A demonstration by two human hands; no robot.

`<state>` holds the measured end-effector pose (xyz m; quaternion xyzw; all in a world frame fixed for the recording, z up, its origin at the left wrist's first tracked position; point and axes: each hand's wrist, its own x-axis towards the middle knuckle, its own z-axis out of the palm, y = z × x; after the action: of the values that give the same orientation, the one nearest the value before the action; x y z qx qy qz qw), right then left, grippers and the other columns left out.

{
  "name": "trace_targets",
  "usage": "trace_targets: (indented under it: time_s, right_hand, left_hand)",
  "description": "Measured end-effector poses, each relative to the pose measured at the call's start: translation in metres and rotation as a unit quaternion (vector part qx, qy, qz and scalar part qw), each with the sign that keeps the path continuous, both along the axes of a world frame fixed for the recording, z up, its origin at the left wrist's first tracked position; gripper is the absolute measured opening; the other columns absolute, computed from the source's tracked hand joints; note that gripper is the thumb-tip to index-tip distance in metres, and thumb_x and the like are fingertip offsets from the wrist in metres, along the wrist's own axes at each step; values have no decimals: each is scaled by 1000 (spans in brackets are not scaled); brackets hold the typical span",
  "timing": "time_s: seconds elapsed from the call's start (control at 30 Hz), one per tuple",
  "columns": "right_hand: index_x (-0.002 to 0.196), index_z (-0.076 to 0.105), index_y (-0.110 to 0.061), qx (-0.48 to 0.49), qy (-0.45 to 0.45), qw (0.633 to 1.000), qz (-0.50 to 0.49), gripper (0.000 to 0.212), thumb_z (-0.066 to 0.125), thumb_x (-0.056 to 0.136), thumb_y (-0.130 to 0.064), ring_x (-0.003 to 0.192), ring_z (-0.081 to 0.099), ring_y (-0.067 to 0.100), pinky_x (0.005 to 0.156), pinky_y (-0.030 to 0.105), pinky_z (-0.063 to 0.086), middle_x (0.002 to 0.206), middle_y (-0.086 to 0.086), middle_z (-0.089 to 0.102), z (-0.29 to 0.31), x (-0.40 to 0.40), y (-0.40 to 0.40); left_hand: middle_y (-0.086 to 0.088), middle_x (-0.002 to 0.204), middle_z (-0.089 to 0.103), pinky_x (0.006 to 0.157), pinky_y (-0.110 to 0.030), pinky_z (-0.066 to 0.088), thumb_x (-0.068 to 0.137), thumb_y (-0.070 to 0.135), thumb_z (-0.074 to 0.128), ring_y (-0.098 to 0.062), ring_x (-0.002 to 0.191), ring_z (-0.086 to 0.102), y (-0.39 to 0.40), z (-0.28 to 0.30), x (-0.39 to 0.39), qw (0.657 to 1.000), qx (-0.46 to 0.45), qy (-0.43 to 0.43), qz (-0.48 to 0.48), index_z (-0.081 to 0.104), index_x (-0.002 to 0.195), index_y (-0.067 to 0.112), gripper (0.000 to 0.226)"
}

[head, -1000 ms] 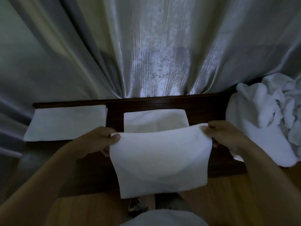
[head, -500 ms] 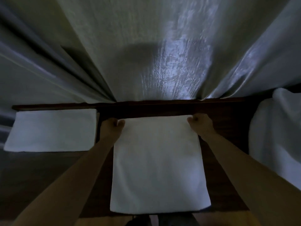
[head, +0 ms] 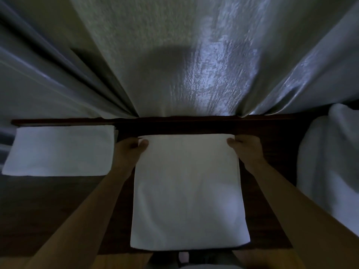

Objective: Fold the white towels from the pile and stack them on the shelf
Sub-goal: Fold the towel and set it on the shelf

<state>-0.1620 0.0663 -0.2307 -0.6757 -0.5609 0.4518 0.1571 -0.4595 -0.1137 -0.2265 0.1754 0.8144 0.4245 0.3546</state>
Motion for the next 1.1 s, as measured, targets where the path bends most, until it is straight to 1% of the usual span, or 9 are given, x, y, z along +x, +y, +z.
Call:
trace_targets:
  time_s: [0.13, 0.23, 0.37, 0.5, 0.63, 0.73, 0.93, 1.03, 1.1]
  right_hand:
    - [87, 75, -2, -26, 98, 994, -35, 9, 73, 91, -11, 87, 68, 40, 84, 51, 58, 100, 29, 72, 34, 12, -13]
    - [95, 76, -3, -34, 142, 989, -33, 10, 74, 91, -11, 97, 71, 44, 82, 53, 59, 100, 23, 75, 60, 21, -21]
    - [94, 74, -4, -15, 200, 979, -23, 6, 74, 89, -7, 85, 76, 31, 67, 34, 62, 96, 12, 77, 100, 33, -41]
    - [87, 71, 1, 10, 260, 965, -17, 3, 74, 87, 1, 78, 75, 23, 77, 35, 65, 91, 11, 75, 126, 37, -62]
    - [75, 75, -8, 37, 294, 955, 5, 17, 83, 65, -19, 77, 74, 21, 78, 34, 64, 82, 7, 76, 141, 40, -78]
    - [69, 78, -14, 60, 311, 948, 13, 26, 84, 54, -34, 76, 73, 21, 75, 31, 63, 79, 5, 76, 147, 41, -85]
    - [78, 75, -8, 91, 314, 945, 12, 31, 81, 67, -36, 75, 72, 27, 79, 35, 64, 79, 7, 75, 156, 43, -94]
    - [85, 72, -1, 117, 301, 947, 10, 17, 75, 86, -18, 75, 71, 29, 76, 33, 63, 84, 14, 74, 158, 43, -95]
    - [85, 70, 4, 129, 291, 948, 7, 18, 73, 90, -13, 73, 71, 29, 72, 31, 62, 84, 15, 73, 158, 44, -94]
  left_hand:
    - [-5, 96, 75, 81, -36, 60, 89, 20, 75, -23, 92, 72, -24, 29, -2, 997, 69, -37, 7, 76, 88, 16, 4]
    - [-10, 101, 75, 72, -24, 60, 88, 18, 75, -17, 89, 74, -39, 49, -5, 994, 100, -37, -3, 75, 101, 5, 18]
    - [-5, 87, 76, 64, -12, 54, 89, 5, 71, -5, 76, 73, -63, 79, -8, 986, 161, -2, -47, 73, 101, -1, 13]
    - [4, 83, 78, 67, -15, 55, 87, 6, 73, -7, 79, 72, -79, 99, -17, 977, 197, 27, -72, 74, 99, -1, 14]
    - [-1, 85, 75, 67, -14, 54, 86, 5, 73, -4, 76, 70, -89, 117, -16, 970, 222, 49, -83, 74, 99, 0, 13]
    - [6, 81, 76, 67, -14, 54, 86, 5, 73, -3, 76, 70, -95, 127, -17, 966, 237, 54, -86, 75, 95, 11, 11]
    - [12, 77, 75, 68, -18, 55, 85, 9, 75, -2, 76, 69, -101, 141, -18, 962, 249, 77, -79, 74, 91, 20, 12]
    - [-2, 82, 73, 79, -34, 56, 84, 12, 77, -14, 84, 68, -102, 144, -22, 961, 257, 74, -75, 74, 105, 24, 25]
    - [-15, 89, 70, 84, -35, 55, 86, 9, 76, -18, 87, 66, -102, 146, -23, 960, 258, 68, -79, 72, 114, 25, 32]
